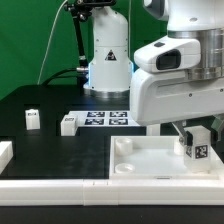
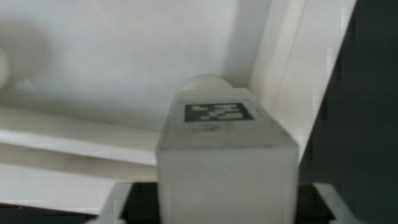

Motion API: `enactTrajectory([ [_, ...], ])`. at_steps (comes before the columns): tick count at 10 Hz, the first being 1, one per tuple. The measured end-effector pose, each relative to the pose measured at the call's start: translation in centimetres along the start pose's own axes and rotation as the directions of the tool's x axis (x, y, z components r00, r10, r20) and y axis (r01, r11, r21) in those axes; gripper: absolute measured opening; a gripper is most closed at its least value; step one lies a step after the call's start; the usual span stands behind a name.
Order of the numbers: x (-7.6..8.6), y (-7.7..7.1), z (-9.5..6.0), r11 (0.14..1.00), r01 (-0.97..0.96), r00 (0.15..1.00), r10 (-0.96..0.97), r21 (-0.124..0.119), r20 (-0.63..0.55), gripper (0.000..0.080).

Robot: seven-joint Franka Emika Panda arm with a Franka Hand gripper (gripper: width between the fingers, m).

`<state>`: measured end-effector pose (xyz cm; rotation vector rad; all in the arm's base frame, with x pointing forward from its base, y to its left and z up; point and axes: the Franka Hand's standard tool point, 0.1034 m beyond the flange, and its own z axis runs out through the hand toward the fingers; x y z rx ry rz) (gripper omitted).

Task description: Assemble one leg

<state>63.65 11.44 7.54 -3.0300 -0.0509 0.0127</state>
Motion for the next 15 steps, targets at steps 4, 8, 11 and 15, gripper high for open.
enactTrajectory([
  [4,0.0,0.34,0.05,0.887,-0.461,0.887,0.461,0.03,0.013,0.029],
  [8,-0.03,0.39,0.09,0.523,-0.852,0.523,0.852,0.017,0.023,0.0291],
  [11,0.0,0.38,0.08,0.335,-0.942,0.335,0.942,0.015,0.029,0.0291],
  [15,-0.01,0.02,0.03,0.385,-0.923,0.385,0.922,0.014,0.032,0.0615],
])
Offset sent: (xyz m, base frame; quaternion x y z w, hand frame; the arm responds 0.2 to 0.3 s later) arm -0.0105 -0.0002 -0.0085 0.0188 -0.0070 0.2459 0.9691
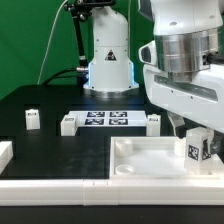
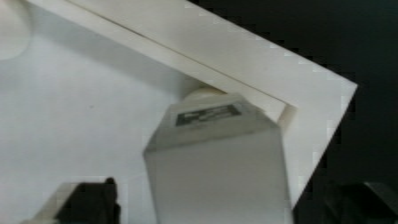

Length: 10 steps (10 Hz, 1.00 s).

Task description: Assemble one leg

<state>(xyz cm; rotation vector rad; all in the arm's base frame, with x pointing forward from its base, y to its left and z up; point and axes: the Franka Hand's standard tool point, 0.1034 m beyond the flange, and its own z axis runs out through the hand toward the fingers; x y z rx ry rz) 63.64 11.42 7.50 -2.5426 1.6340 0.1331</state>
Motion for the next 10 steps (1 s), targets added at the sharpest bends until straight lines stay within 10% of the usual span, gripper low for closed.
enactTrajectory([
  [6,-0.68,-0.54,-0.37,0.764,0.645,0.764,-0.645,-0.032,0.018,0.0649],
  [10,-0.68,-0.74,-0.33,0.417,0.906,0.418,-0.908,-0.069,0.011,0.0649],
])
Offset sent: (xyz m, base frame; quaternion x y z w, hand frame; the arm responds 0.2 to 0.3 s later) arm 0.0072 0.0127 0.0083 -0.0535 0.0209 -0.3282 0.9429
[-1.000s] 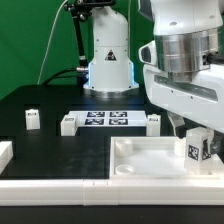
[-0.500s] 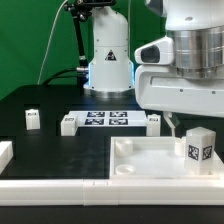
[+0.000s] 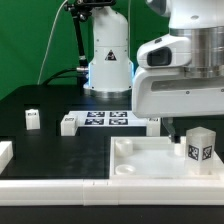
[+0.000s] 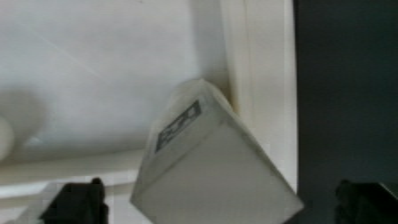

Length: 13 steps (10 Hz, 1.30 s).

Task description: Assemble one leg

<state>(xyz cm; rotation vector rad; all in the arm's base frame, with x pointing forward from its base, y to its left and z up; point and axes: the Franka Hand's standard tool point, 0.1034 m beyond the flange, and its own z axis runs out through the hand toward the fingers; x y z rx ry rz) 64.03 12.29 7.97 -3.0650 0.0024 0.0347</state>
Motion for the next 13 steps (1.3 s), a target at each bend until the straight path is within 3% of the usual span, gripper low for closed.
enactTrajectory([
  [4,-0.19,0.56,0.17,0.947,0.321,0.947,-0.321,-0.001,0.011,0.0649],
  [7,-0.17,0.84,0.24,0.919,0.395,0.919,-0.395,-0.005,0.01,0.0649],
  [9,-0.17,0.87,0.23,0.919,0.395,0.919,-0.395,-0.005,0.01,0.0371],
  [10,-0.16,0.87,0.22,0.925,0.38,0.925,-0.38,-0.005,0.009,0.0291],
  [13,-0.16,0.87,0.22,0.95,0.313,0.95,-0.313,-0.005,0.009,0.0291],
])
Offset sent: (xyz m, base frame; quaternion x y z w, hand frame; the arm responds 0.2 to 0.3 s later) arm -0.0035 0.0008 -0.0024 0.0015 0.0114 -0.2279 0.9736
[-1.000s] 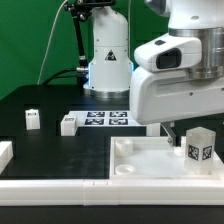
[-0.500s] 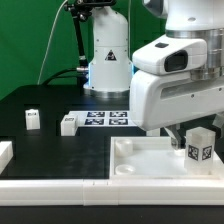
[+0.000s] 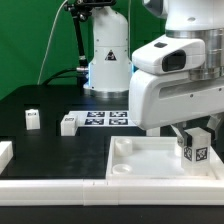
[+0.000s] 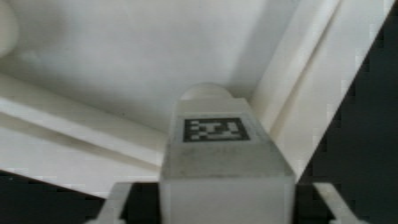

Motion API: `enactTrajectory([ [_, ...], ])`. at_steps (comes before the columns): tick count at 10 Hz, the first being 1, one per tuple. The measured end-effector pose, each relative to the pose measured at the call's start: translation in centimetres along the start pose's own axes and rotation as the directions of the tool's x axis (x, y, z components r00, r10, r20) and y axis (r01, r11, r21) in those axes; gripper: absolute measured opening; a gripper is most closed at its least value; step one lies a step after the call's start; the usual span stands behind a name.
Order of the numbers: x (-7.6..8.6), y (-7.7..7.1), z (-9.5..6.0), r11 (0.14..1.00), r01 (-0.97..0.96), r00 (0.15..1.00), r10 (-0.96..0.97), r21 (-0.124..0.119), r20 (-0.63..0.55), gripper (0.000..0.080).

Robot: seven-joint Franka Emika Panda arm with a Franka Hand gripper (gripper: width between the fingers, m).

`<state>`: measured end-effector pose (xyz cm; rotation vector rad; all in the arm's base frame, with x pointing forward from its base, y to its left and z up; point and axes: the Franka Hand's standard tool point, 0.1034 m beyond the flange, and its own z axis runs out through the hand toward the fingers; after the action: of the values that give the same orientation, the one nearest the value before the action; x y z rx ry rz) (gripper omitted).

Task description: Assemble one leg

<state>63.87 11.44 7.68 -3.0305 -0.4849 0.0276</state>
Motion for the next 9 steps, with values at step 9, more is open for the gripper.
enactTrajectory([
  [9,-0.4,0.7,0.0,0.63,-0.777,0.63,0.777,-0.003,-0.021,0.0295],
])
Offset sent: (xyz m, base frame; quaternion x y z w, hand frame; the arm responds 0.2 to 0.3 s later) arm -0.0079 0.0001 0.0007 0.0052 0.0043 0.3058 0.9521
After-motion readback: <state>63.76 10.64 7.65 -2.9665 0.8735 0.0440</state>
